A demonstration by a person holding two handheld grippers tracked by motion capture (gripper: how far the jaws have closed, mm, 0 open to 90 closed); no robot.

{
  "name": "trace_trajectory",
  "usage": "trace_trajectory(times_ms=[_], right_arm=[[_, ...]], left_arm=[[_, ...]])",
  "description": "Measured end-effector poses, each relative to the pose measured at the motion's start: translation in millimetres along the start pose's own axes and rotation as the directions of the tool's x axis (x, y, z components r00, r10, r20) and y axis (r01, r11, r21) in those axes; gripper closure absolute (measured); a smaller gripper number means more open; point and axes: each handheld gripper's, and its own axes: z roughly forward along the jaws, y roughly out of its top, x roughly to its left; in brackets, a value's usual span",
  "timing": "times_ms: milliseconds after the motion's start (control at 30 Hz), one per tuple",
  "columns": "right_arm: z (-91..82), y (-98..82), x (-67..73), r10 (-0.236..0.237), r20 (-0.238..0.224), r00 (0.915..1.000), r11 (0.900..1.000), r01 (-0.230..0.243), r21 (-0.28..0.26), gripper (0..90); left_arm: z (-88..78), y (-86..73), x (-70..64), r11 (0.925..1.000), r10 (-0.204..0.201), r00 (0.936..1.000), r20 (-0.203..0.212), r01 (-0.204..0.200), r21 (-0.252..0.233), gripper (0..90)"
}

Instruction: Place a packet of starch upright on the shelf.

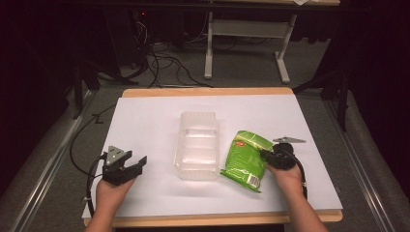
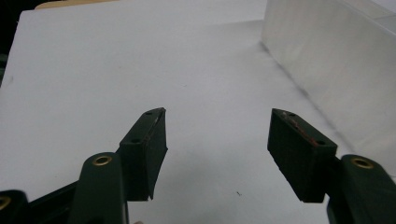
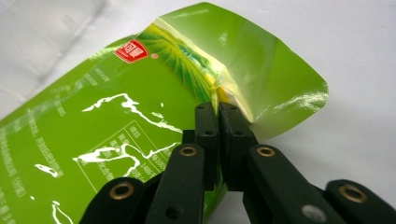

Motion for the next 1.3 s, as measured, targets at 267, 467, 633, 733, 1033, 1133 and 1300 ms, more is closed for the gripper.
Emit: trace_trajectory(times_ms=[267,467,633,733,1033,1133,1300], right_arm=[[-20.4,13.1,-1.1,0.001,-0.013,0.9999,0.988,-0.003,-0.153,89.3],[-50.7,24.9,-6.9,0.002,0.035,0.9994,0.953,0.009,-0.303,89.4],[-71.0,37.8,-1.7,-0.031,0.078,0.9965,0.917,0.06,-0.394,89.4],[-77.4,43.6,-0.6,-0.035,0.089,0.9955,0.901,0.069,-0.428,89.4],[-90.1,49.6,-0.7,-0.017,0.114,0.9933,0.861,0.073,-0.504,89.4],[-85.6,39.0,3.7,-0.045,0.125,0.9911,0.872,0.1,-0.48,89.2],[-93.8,20.9,7.9,-0.06,0.128,0.9899,0.872,0.115,-0.476,88.6]], left_arm=[[0.2,-0.3,0.7,1.0,0.001,1.0,-0.004,-0.001,0.001,38.0],[-1.6,0.1,1.0,0.9999,0.0,1.0,-0.006,0.0,-0.013,38.2],[-2.0,0.4,0.4,0.9997,0.005,1.0,-0.002,-0.005,-0.025,38.2],[-2.3,0.6,0.3,0.9994,0.005,1.0,0.0,-0.005,-0.034,38.2],[-0.4,0.7,-0.8,0.9995,0.018,0.9998,0.007,-0.018,-0.027,38.2],[-0.9,1.1,-1.6,0.9994,0.021,0.9997,0.008,-0.021,-0.028,38.2],[-2.5,0.9,-2.7,0.9993,0.024,0.9996,0.011,-0.024,-0.029,38.2]])
